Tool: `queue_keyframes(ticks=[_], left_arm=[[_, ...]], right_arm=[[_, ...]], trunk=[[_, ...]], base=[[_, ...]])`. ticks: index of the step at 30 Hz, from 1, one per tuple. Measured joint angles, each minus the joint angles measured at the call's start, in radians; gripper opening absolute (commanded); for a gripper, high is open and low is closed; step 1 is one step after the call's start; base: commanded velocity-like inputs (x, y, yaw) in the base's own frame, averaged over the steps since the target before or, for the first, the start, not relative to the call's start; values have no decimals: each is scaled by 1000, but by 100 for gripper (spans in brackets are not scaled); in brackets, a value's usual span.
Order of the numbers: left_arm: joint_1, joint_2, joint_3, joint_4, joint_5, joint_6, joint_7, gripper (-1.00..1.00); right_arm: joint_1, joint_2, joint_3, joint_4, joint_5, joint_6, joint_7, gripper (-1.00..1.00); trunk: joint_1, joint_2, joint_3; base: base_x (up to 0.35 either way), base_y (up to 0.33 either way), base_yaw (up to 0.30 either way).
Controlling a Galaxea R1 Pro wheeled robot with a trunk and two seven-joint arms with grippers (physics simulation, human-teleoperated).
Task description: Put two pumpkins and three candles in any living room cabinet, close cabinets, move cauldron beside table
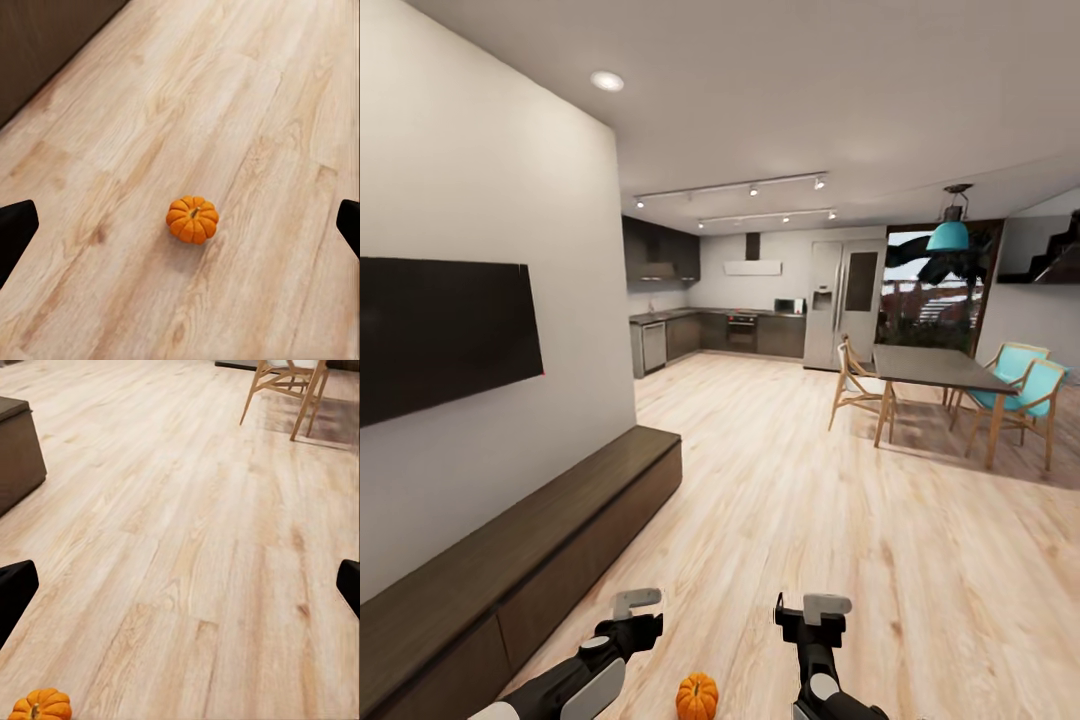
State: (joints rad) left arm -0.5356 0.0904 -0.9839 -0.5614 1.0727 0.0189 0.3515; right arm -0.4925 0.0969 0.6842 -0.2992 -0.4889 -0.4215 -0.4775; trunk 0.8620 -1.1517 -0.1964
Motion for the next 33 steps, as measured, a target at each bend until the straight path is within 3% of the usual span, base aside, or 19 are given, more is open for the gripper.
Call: queue_keyframes(ticks=[13, 16, 22, 29, 33], left_arm=[[0, -3, -2, 91, -8, 2, -11, 100], [0, -3, -2, 95, -9, 1, -12, 100], [0, -3, -4, 98, -10, 1, -11, 100], [0, -3, -4, 97, -10, 0, -11, 100], [0, -3, -4, 97, -10, 0, -12, 100]], right_arm=[[34, 9, -2, 5, -7, 5, -8, 100], [36, 9, -9, 5, -36, 6, -10, 100], [37, 2, -14, 9, -134, 18, -8, 100], [37, 1, -15, 10, -151, 83, -5, 100], [37, 0, -18, 11, -154, 97, -4, 100]], trunk=[[-50, 91, 50], [-61, 112, 57], [-84, 154, 67], [-111, 203, 77], [-111, 204, 71]], base=[[0, 0, -177], [0, 0, -26], [0, 0, -7], [0, 0, -1], [0, 0, 0]])
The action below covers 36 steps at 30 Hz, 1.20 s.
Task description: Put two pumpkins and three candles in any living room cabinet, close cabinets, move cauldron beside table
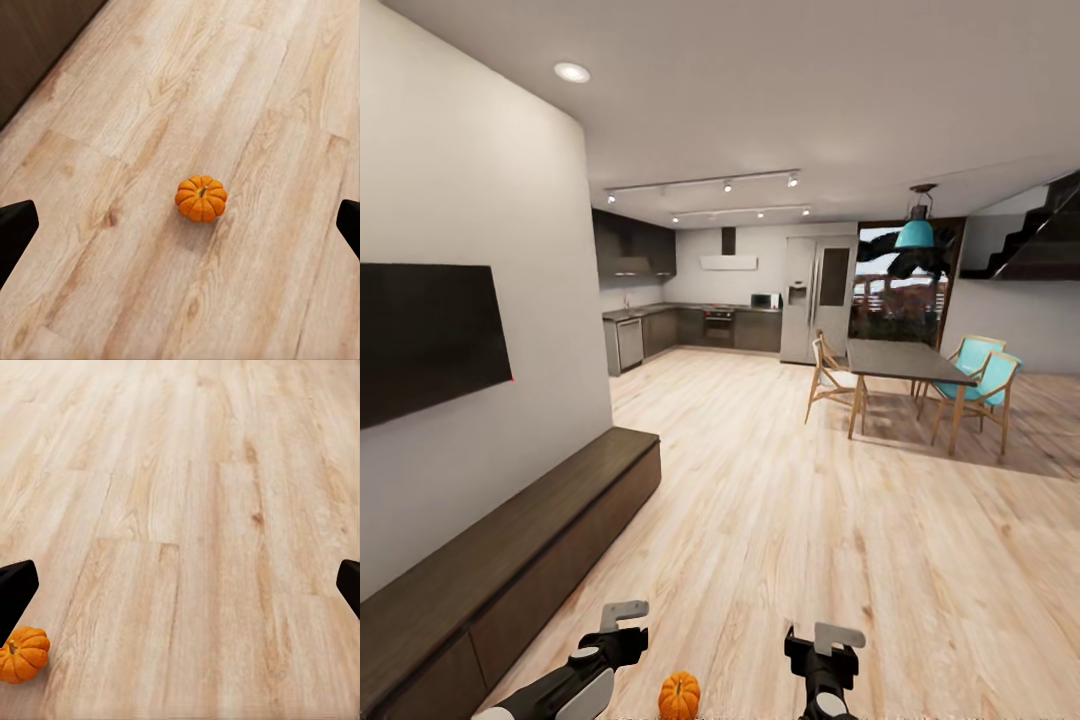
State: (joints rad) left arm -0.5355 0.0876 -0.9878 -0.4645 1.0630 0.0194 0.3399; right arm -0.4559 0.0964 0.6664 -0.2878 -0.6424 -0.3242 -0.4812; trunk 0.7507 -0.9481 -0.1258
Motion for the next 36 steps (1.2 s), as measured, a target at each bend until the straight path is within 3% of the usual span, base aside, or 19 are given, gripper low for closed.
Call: queue_keyframes(ticks=[8, 13, 30, 36], left_arm=[[0, 0, 0, 0, 0, 0, -1, 100], [0, 0, -1, 0, -1, -1, 0, 100], [0, 0, 0, -12, -2, -18, 1, 100], [0, 0, 0, -11, -2, -18, 1, 100]], right_arm=[[0, -4, -43, 5, 1, 11, 1, 100], [0, -4, -64, 34, 0, 69, 13, 100], [0, -11, -64, 43, 0, 87, 17, 100], [0, -10, -66, 42, 0, 132, 20, 100]], trunk=[[0, 0, -13], [0, 0, -22], [0, 0, -45], [0, 0, -55]], base=[[0, 0, 0], [0, 0, 0], [0, 0, 0], [0, 0, 0]])
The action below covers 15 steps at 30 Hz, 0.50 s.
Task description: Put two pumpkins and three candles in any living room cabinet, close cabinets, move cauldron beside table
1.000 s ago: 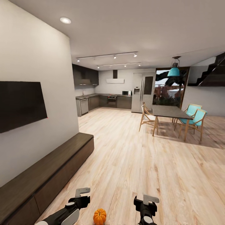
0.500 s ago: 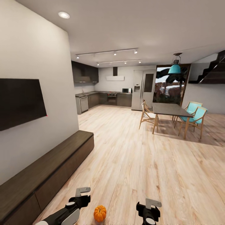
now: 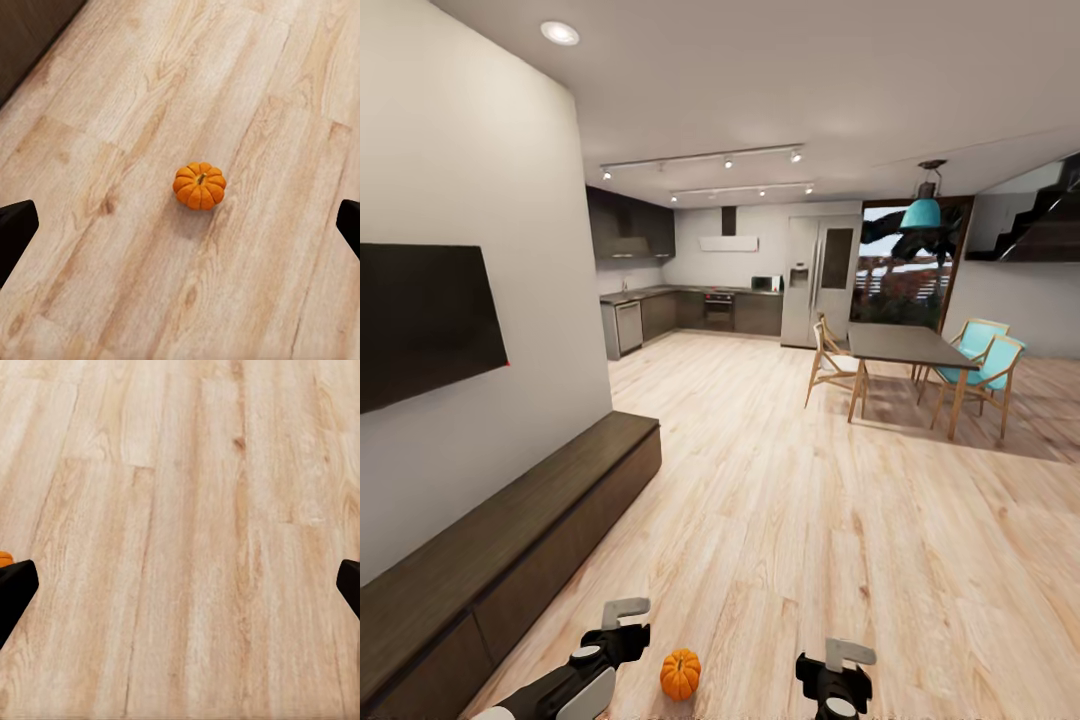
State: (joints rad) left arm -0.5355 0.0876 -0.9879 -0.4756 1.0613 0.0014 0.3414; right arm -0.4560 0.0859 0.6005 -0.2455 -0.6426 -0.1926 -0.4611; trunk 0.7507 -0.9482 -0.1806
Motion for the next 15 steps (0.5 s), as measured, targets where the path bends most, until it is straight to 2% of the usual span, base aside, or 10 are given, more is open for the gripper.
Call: queue_keyframes(ticks=[7, 15], left_arm=[[0, 0, 0, 5, 0, 0, 0, 100], [0, 0, -1, 4, -1, 0, -1, 100]], right_arm=[[0, 1, 3, -7, 0, 20, 18, 100], [0, 1, 3, -7, 0, 22, 38, 100]], trunk=[[0, 0, -6], [0, 0, -4]], base=[[0, 0, -21], [0, 0, -232]])
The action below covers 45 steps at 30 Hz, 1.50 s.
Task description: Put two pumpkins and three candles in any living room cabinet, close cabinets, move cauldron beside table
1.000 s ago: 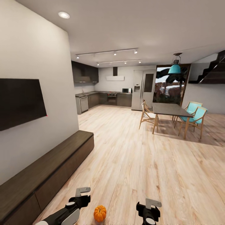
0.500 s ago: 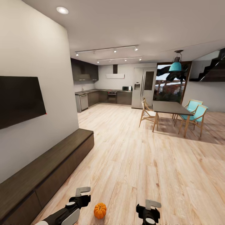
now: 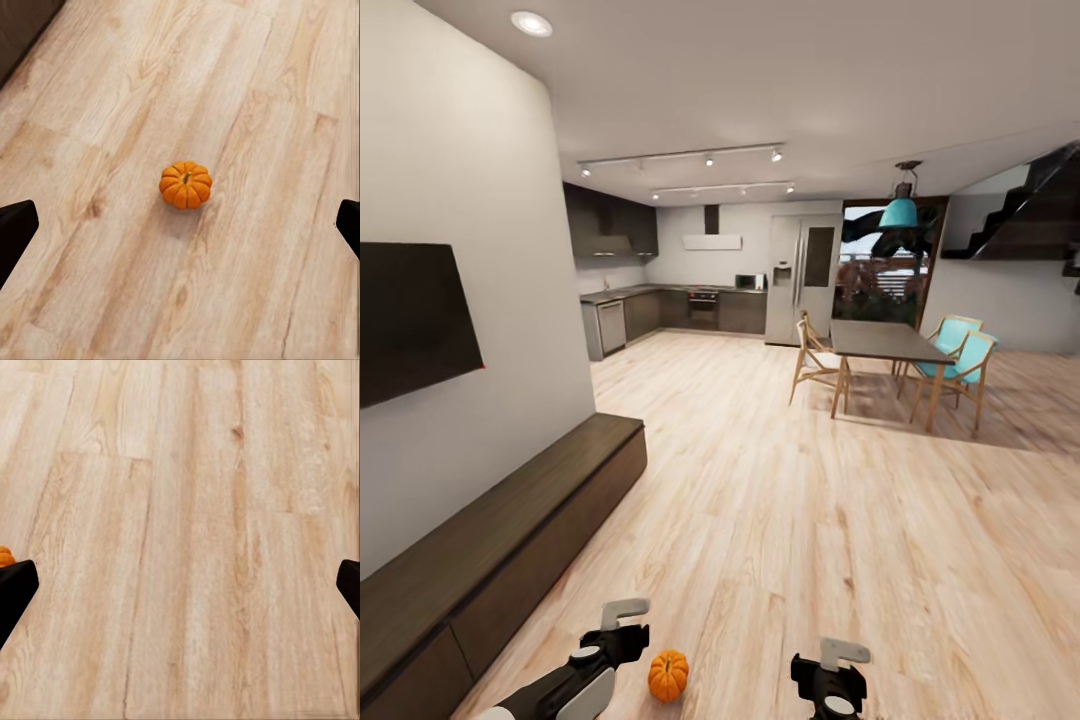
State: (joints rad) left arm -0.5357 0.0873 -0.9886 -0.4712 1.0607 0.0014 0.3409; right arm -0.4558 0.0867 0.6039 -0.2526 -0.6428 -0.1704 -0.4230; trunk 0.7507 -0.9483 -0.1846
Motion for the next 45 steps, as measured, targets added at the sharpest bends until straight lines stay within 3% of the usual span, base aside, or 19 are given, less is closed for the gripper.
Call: queue_keyframes(ticks=[15, 21, 28, 45], left_arm=[[0, 0, 0, 0, -1, 0, 8, 100], [0, -1, 0, -2, -1, 0, 9, 100], [0, -2, -1, 0, -1, 0, 10, 100], [0, -4, -2, 6, -1, -1, 11, 100]], right_arm=[[0, -2, -1, 3, 0, 1, 3, 100], [0, -3, -2, 6, 0, 2, 72, 100], [0, -4, -3, 8, 1, 40, 121, 100], [0, -11, 4, 7, 10, 43, 126, 100]], trunk=[[0, 0, 1], [0, 0, -4], [0, 0, -14], [-1, 0, -31]], base=[[52, -66, -288], [141, -208, -218], [150, -234, -149], [273, -113, -66]])
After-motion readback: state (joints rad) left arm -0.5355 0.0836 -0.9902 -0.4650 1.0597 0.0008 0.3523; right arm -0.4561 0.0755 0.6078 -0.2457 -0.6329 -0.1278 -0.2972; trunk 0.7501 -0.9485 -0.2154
